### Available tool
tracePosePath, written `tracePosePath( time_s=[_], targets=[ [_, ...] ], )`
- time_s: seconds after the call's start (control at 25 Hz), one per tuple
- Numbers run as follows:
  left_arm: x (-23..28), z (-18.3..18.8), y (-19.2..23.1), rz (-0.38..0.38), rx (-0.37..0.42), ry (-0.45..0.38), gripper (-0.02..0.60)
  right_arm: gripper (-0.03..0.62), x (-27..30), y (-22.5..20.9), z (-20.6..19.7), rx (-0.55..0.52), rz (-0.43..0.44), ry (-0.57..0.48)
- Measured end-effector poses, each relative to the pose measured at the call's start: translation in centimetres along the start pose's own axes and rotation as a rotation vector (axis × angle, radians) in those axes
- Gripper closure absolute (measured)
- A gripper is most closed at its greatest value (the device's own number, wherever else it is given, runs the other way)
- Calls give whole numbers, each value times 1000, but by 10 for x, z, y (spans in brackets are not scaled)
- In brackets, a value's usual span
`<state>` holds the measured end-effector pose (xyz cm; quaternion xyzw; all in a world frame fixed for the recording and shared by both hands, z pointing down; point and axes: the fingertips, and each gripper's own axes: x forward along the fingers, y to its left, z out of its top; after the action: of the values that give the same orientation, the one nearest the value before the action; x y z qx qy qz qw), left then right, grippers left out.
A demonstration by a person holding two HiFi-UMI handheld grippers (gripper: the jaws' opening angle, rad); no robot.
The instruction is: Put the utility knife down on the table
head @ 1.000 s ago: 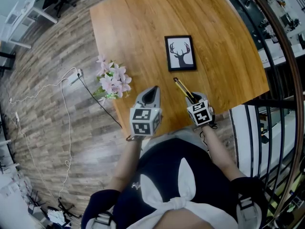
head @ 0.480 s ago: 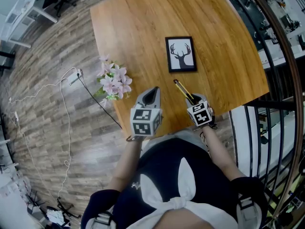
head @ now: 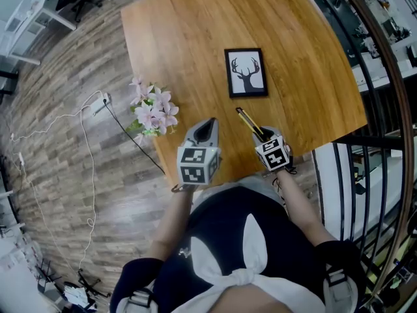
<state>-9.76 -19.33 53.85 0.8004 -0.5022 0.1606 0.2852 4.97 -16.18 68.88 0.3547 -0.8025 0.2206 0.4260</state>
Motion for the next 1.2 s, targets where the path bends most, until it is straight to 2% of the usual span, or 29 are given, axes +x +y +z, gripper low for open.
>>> tracePosePath(
  time_s=[0.28,0.56,0.84,1.0,1.2],
  targets=[
    [4,-6,-2,-12,10,11,572,464,3,1,0,-42,22,16],
    [0,-8,-2,-10,5,13,574,457,2,3,-1,-13,29,6],
    [-2,-8,-4,-14,5,14,572,355,0,6,6,-50,13,7],
    [-5,-8,-6,-18,7,10,574,355,-11,3,23,-50,-22,-56],
    [-9,-9,-6,-14,10,11,574,356,-32,3,51,-13,-19,-168]
  ],
)
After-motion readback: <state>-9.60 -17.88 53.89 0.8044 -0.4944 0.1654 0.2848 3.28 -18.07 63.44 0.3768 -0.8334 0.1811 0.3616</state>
